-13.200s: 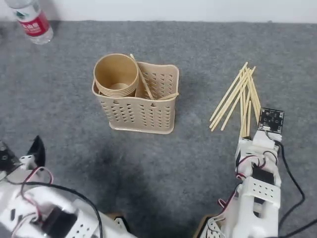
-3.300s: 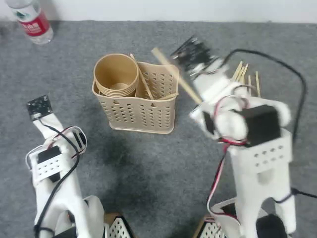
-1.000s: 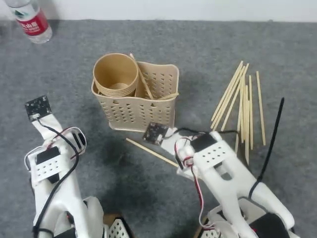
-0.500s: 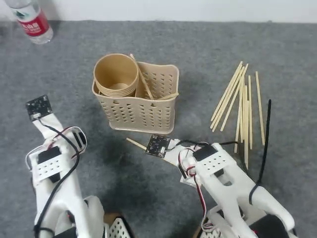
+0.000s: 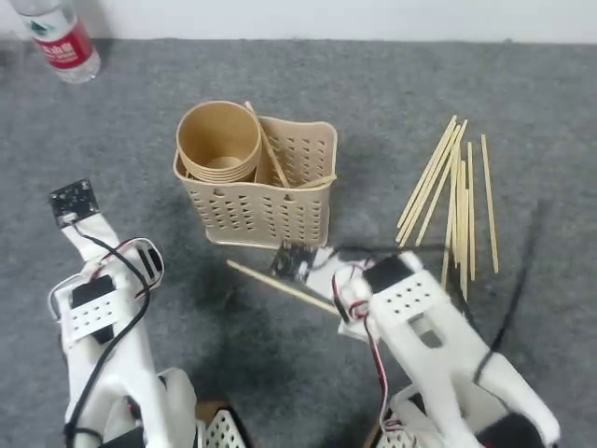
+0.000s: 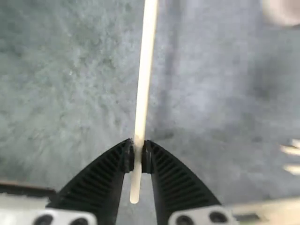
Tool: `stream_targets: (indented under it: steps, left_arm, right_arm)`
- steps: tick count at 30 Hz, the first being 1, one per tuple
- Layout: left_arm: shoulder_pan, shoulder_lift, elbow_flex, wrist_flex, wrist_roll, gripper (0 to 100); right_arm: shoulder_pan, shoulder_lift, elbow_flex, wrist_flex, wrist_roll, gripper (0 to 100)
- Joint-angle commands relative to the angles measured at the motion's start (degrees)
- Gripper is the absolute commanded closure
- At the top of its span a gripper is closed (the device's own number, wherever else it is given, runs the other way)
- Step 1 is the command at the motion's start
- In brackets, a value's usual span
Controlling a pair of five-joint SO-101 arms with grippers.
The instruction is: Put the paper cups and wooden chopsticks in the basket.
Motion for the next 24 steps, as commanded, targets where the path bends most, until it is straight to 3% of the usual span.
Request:
stream_targets:
  steps: [1, 6, 11, 15, 19, 22, 24]
  left_arm:
    - [0.1, -0.4, -0.4, -1.1, 0.4, 81]
    - [0.1, -0.4, -0.4, -1.1, 0.4, 81]
    - [0.1, -0.4, -0.4, -1.0, 0.4, 81]
    - [0.1, -0.4, 0.0, -1.0, 0.4, 81]
    - [0.1, -0.4, 0.0, -1.1, 0.4, 81]
    - [0.2, -0.4, 0.0, -1.1, 0.4, 81]
    - [0.3, -0.4, 0.0, -1.2, 0.4, 81]
  right_arm:
    - [-0.7, -10.3, -15.8, 13.8, -0.1, 99.3]
    - [-0.7, -21.8, -30.7, 23.7, -5.1, 99.3]
    - [-0.1, -28.1, -32.1, 18.0, -14.1, 99.3]
    - [3.7, -33.7, -24.1, 2.3, -23.5, 99.3]
    - [10.9, -39.8, -8.2, -23.7, -23.9, 99.3]
    - [10.5, -41.1, 1.6, -40.2, -23.7, 99.3]
    - [8.1, -38.9, 3.3, -45.8, -23.7, 99.3]
